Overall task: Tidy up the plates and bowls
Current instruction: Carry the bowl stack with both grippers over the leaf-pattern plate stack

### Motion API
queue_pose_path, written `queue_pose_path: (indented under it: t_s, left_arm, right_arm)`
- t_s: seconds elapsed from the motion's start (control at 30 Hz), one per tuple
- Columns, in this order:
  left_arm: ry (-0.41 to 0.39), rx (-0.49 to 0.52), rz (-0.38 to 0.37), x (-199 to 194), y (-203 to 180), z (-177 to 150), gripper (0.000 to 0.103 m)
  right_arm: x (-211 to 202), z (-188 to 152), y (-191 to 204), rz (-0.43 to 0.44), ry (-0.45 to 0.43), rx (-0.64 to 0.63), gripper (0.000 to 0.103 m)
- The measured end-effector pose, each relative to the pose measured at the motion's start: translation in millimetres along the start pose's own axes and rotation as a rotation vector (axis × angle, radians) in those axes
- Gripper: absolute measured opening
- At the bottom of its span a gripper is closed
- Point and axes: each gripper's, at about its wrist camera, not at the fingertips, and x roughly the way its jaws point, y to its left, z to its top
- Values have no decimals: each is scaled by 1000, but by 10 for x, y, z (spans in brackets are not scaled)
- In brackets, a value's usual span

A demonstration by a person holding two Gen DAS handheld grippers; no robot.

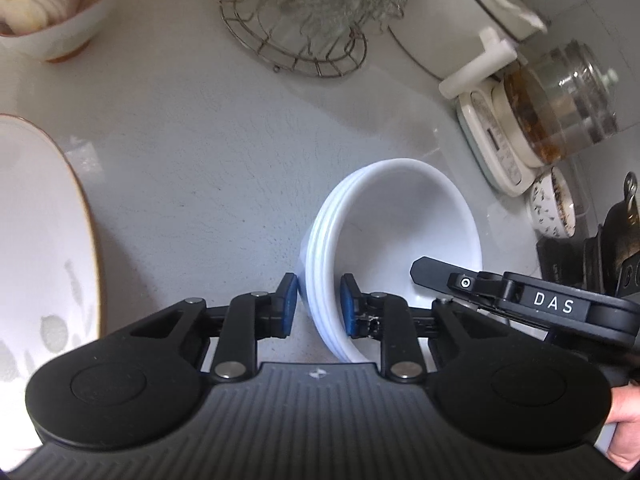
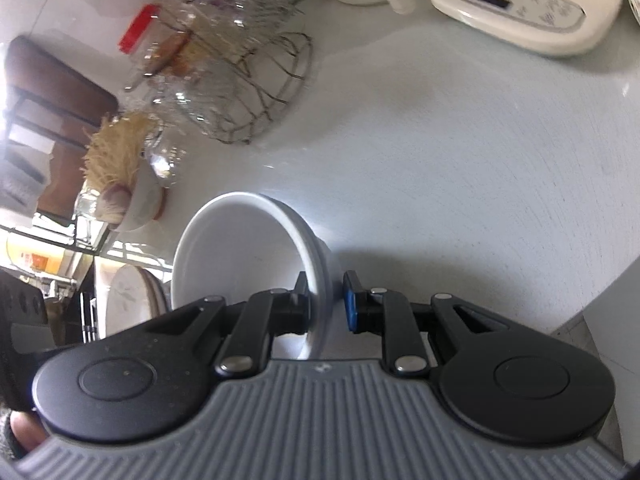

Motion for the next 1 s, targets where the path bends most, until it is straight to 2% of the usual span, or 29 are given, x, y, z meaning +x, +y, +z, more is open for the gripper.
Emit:
queue_pose_path:
  t_s: [0.2,0.5,0.73,1.0]
  left_arm:
    - [-44,-24,-8,-291,-15,55,27]
    - [-62,-37,34,-552,27,63,27]
    - [-84,-54,34,-692,224,68,28]
    - [-140,-56,41,-1050,486,-30,28]
  right_arm:
    - [-143,59,193,23,-27,-34,20]
    - [-180,31,484,25,-38,-96,20]
    - [-130,-8,707,37,-45,-122,21]
    - [-100,-127,1054,75,-63,-175,22]
